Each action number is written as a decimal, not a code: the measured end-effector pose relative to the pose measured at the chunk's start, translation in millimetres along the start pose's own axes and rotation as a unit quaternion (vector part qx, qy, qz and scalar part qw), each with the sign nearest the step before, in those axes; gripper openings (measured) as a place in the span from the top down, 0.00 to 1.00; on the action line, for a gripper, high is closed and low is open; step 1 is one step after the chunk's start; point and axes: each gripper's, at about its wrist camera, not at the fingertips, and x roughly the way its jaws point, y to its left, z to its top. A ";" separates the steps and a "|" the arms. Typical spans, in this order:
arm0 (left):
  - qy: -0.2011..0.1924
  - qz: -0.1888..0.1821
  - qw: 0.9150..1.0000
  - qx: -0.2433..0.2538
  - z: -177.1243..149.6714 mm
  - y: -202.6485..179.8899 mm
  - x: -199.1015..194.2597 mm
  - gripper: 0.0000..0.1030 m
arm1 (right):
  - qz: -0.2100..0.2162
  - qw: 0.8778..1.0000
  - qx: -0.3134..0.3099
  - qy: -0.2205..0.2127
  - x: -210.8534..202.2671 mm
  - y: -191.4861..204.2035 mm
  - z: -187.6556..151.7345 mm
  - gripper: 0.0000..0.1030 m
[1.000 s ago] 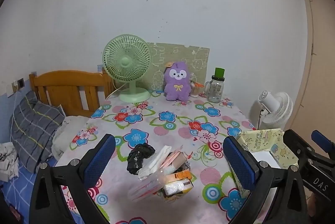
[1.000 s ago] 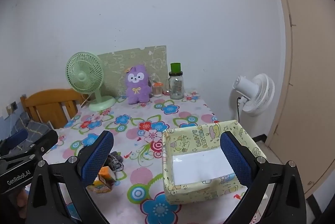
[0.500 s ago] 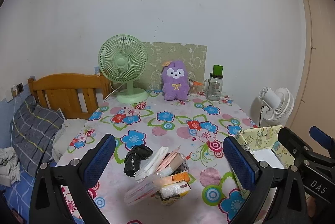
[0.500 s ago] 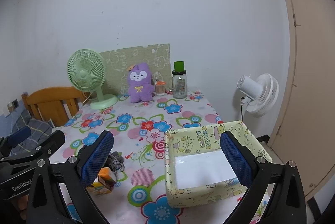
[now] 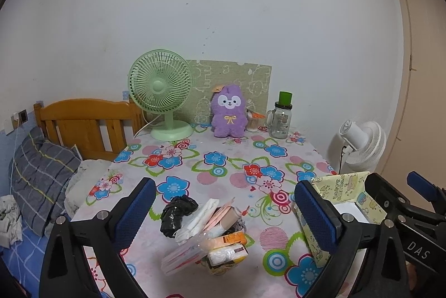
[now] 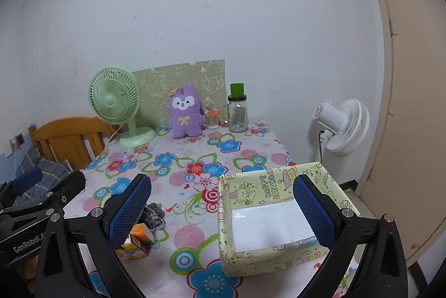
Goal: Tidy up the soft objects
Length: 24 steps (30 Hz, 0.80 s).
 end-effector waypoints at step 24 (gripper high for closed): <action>-0.007 0.005 1.000 0.011 -0.7 -5.3 -6.6 0.06 | -0.003 1.000 0.003 0.000 -3.4 0.2 2.0 0.00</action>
